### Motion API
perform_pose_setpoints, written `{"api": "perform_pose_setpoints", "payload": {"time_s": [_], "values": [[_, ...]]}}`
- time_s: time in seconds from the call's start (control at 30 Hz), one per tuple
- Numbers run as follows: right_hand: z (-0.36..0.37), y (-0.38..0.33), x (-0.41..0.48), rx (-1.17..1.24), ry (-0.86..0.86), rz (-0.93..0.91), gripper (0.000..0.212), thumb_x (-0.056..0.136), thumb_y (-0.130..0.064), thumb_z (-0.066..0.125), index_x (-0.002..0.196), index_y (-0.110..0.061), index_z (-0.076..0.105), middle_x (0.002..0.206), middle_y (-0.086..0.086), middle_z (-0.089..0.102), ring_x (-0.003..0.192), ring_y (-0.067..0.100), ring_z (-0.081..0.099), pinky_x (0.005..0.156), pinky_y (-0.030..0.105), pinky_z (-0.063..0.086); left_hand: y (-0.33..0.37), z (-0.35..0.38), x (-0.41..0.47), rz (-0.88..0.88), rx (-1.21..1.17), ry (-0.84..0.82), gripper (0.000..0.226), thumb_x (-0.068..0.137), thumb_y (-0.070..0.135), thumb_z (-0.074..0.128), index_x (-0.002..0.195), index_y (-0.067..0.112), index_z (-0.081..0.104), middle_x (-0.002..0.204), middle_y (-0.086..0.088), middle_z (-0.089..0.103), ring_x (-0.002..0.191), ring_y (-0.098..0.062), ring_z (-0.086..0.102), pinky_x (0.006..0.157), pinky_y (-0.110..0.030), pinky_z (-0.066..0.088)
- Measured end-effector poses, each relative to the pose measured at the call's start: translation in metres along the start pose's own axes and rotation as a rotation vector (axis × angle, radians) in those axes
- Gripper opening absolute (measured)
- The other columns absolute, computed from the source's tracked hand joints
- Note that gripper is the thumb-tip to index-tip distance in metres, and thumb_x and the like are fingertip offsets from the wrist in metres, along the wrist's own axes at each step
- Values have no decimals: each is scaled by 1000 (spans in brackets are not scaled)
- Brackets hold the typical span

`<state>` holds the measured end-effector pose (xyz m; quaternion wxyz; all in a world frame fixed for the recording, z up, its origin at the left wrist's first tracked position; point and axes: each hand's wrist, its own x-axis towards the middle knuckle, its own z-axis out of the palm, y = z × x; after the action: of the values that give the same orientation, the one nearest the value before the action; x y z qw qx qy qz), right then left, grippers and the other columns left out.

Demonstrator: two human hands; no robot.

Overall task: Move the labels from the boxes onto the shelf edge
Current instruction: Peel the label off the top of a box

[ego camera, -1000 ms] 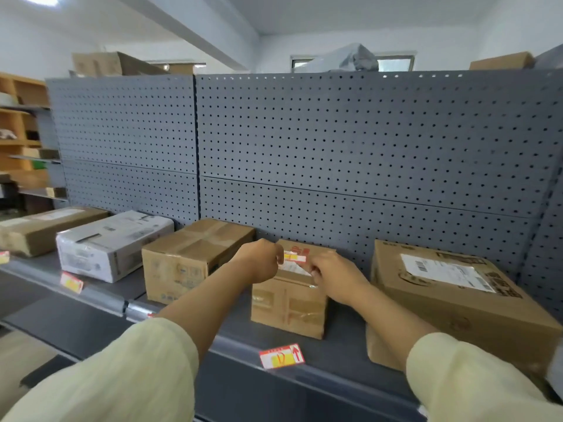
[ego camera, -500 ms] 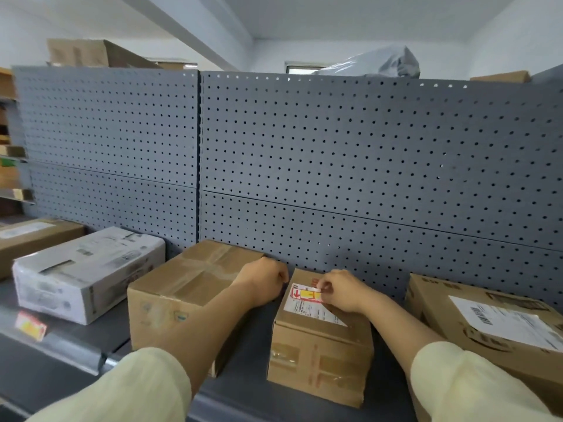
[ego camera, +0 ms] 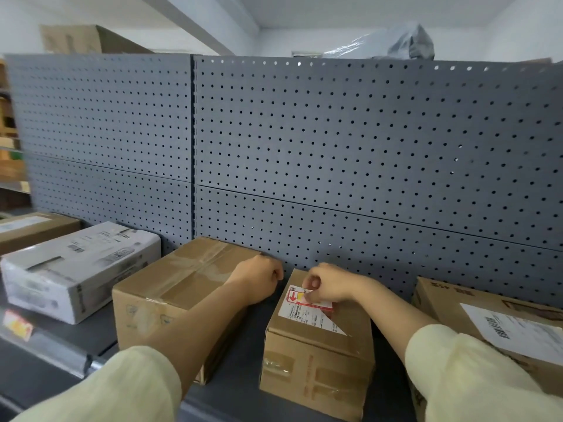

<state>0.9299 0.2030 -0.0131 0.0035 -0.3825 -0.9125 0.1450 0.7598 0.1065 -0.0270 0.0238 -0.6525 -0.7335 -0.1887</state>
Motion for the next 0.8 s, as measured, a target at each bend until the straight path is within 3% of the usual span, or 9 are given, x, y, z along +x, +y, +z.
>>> {"api": "perform_pose_setpoints", "payload": {"time_s": [0.23,0.43,0.53,0.67,0.8], "values": [[-1,-9,12,60,-129,72,23,80,-38,75,94,-23,65,108,0,64,104,21,62,93,38,53,4,-1,5,-1,-27,21,28,96,17,44,108,23,69,112,0,69,98,-21,64,84,-32,53],[-5,-10,14,114,-132,75,23,79,-29,77,86,-24,56,105,2,66,97,22,66,87,40,56,0,-1,3,7,-17,31,29,96,16,45,109,22,69,114,1,69,100,-21,64,83,-30,51],[-8,-8,10,176,-60,40,33,80,-21,77,100,-25,52,108,-1,59,98,19,63,85,35,53,-3,-3,2,1,-10,28,30,96,16,43,109,23,69,115,1,69,101,-21,64,83,-30,51],[-11,-1,1,339,-15,44,56,84,-8,69,128,-29,42,114,7,61,97,22,66,85,40,57,-2,-6,1,3,-5,37,30,97,15,43,110,22,69,112,0,70,98,-19,65,85,-33,54],[-13,8,-11,429,132,46,51,86,-4,64,129,-27,49,122,6,58,106,23,62,87,40,56,6,-5,1,18,-15,48,28,96,14,44,107,21,69,113,0,69,99,-21,64,84,-32,53]]}}
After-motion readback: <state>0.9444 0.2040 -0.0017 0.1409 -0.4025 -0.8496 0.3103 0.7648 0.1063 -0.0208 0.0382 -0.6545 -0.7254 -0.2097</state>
